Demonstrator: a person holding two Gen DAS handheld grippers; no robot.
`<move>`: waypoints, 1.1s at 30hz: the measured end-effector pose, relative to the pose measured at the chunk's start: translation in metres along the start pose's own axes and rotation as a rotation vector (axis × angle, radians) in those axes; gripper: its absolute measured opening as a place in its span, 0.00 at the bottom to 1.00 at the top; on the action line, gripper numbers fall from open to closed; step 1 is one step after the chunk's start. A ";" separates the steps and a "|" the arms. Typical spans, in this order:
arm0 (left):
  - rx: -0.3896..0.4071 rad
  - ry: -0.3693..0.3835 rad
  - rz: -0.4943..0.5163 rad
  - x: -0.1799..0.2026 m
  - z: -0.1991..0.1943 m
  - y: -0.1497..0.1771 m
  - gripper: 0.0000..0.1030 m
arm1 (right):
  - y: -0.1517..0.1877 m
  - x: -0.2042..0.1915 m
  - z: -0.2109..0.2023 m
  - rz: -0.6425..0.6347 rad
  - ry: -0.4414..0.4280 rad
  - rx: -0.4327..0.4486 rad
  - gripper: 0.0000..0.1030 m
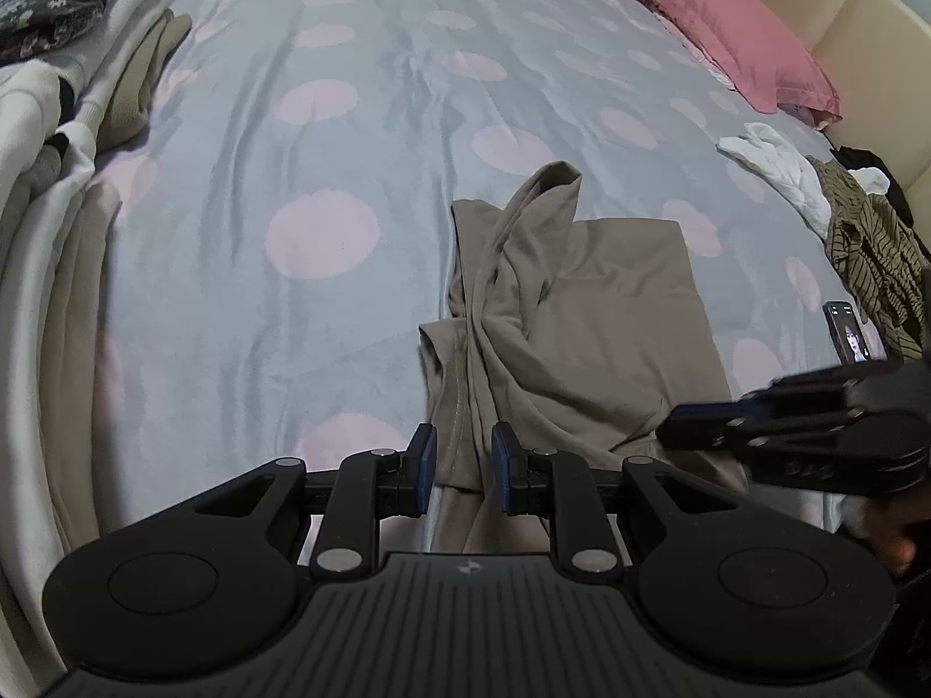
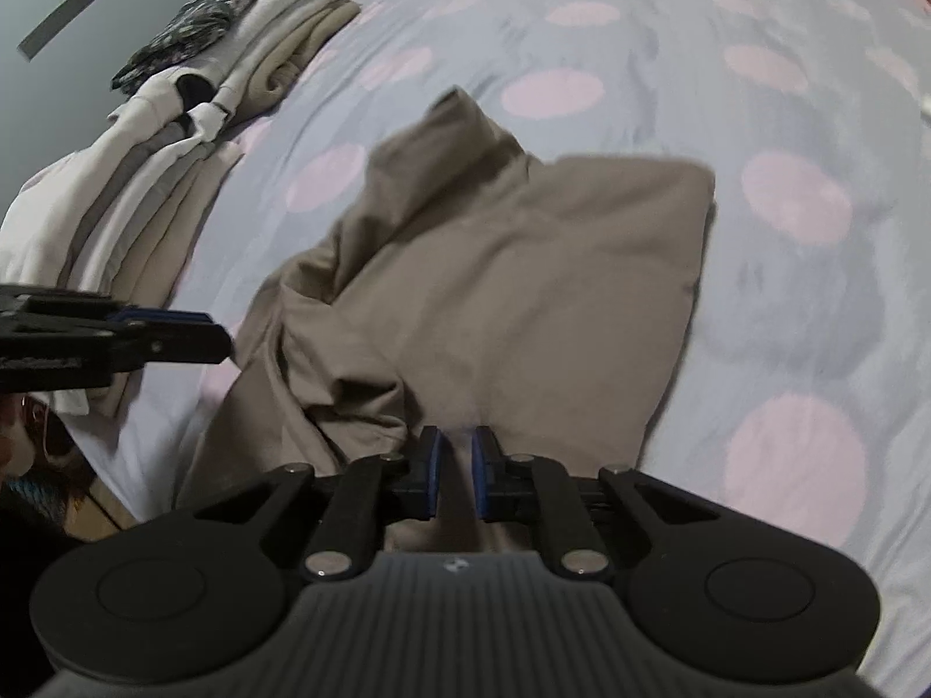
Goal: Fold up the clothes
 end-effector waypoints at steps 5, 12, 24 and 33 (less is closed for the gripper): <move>-0.002 -0.002 -0.008 0.000 0.001 0.000 0.17 | 0.001 -0.011 0.005 0.005 -0.073 0.031 0.13; 0.007 -0.006 -0.026 -0.003 -0.001 0.000 0.17 | 0.013 -0.049 0.010 -0.061 -0.183 0.027 0.13; 0.057 0.014 -0.030 -0.008 -0.006 -0.002 0.23 | 0.034 -0.086 0.007 -0.208 -0.258 -0.025 0.14; 0.122 0.016 0.119 0.026 -0.005 -0.043 0.52 | -0.004 -0.008 -0.041 -0.204 0.009 -0.019 0.17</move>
Point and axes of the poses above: each gripper's, at about its wrist camera, not at the fingertips, and z roughly the way its jaws point, x to its right, y to its underside, the point moved 1 cm from there along z, roughly the way its jaws point, and after that the axes turned 5 degrees about -x, right-handed, at the moved point
